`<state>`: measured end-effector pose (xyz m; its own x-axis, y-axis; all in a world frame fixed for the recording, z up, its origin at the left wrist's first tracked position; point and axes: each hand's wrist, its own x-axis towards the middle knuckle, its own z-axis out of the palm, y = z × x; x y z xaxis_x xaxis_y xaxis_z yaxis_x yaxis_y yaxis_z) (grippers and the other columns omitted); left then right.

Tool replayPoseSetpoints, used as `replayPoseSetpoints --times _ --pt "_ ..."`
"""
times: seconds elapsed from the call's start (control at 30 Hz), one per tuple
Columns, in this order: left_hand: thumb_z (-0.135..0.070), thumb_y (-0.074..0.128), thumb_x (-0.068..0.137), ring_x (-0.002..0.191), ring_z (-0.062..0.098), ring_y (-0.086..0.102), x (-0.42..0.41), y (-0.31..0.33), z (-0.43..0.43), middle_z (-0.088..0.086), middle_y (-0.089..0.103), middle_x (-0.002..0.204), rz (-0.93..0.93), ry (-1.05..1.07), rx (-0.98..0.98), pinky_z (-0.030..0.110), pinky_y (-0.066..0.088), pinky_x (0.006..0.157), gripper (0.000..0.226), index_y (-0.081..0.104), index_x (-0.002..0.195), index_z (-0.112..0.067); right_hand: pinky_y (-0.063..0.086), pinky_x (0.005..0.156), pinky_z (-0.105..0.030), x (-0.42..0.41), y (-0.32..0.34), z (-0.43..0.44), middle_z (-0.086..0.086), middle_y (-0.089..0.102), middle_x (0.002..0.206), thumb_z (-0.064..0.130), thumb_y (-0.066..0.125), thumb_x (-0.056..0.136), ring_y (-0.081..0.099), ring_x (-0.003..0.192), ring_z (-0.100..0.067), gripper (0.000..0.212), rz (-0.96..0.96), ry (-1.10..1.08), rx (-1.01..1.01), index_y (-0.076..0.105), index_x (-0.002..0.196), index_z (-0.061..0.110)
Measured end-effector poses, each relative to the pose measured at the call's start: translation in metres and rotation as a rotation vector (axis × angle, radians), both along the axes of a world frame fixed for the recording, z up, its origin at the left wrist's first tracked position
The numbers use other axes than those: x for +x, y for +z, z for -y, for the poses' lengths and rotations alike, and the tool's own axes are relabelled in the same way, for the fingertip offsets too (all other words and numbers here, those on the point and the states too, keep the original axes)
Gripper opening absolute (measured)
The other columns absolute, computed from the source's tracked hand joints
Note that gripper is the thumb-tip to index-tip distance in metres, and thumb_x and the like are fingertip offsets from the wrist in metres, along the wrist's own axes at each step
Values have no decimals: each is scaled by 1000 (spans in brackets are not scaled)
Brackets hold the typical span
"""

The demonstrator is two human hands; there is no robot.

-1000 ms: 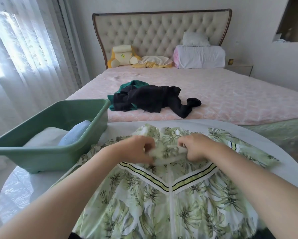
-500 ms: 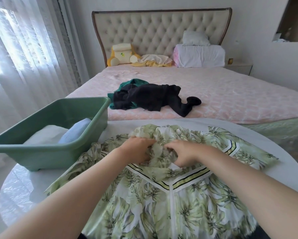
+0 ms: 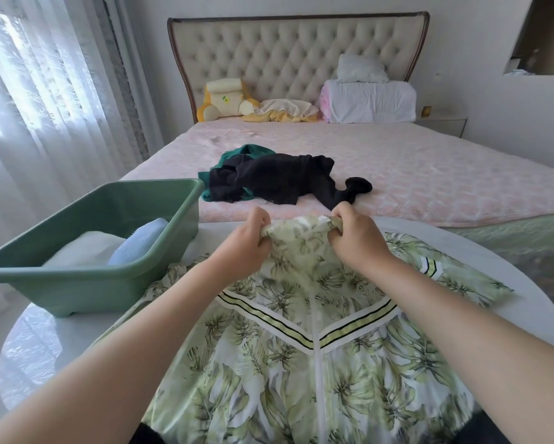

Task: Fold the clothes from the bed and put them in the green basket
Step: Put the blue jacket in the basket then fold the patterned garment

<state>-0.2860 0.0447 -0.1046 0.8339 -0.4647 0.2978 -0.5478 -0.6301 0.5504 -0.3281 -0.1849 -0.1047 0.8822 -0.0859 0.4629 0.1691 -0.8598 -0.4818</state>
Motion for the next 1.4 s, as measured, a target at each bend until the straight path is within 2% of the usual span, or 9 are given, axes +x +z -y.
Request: replayPoseSetpoints --times 0.2,0.47,0.57,0.73,0.87,0.97,1.07,1.17,1.4 --pt "-20 75 78 78 12 60 1 -9 -5 -4 65 90 -197 -185 396 30 52 68 21 62 95 -23 42 68 -34 -3 -4 5 4 46 102 15 64 82 58 94 -24 22 -355 70 -410 51 98 23" --pt "11 48 69 64 16 44 -7 4 5 -12 43 68 393 12 335 26 25 47 37 45 78 -25 15 44 -22 3 -8 19 5 37 73 0 72 67 36 44 -21 27 199 -36 -583 50 73 13" --pt "10 47 78 68 11 49 -11 -2 5 -13 48 72 166 -152 632 18 33 53 38 46 78 -27 45 55 -32 -6 -8 18 7 51 84 1 60 75 55 69 -19 19 -246 110 -733 58 83 18" --pt "-15 65 85 74 11 61 -23 8 1 -4 69 83 -627 -346 785 25 48 77 15 64 94 -27 55 58 -26 -30 13 14 6 71 101 7 59 85 68 59 -11 22 -1025 266 -354 73 97 18" --pt "-29 54 98 65 8 62 -18 13 7 -8 75 86 -527 -219 333 18 44 61 22 75 98 -22 41 51 -24 -21 16 12 1 71 73 15 52 84 54 53 -13 22 -630 138 -332 63 66 16" --pt "-32 51 99 85 9 62 -6 -2 15 -7 70 110 -59 -28 268 25 51 75 25 66 119 -28 45 79 -32 -7 -3 5 3 63 101 21 48 86 58 101 -19 16 -198 88 -418 62 91 27" --pt "-64 50 92 150 22 17 7 -24 13 -5 22 162 90 -39 613 46 18 119 73 22 155 -39 21 121 -51 3 -23 0 -5 21 163 38 51 90 17 151 -27 69 -397 207 -479 27 154 30" --pt "-85 28 84 153 21 -6 17 -38 3 -6 -6 166 -122 -41 802 49 3 121 90 -3 157 -41 5 124 -57 6 -40 12 1 -12 167 53 43 90 1 155 -23 92 -677 191 -579 -17 157 34" --pt "-56 19 102 92 19 62 48 -40 5 -2 66 103 58 151 595 36 51 75 55 63 100 -22 45 102 -42 26 -32 27 0 51 147 36 34 97 52 128 -21 48 -475 48 -465 52 141 27"
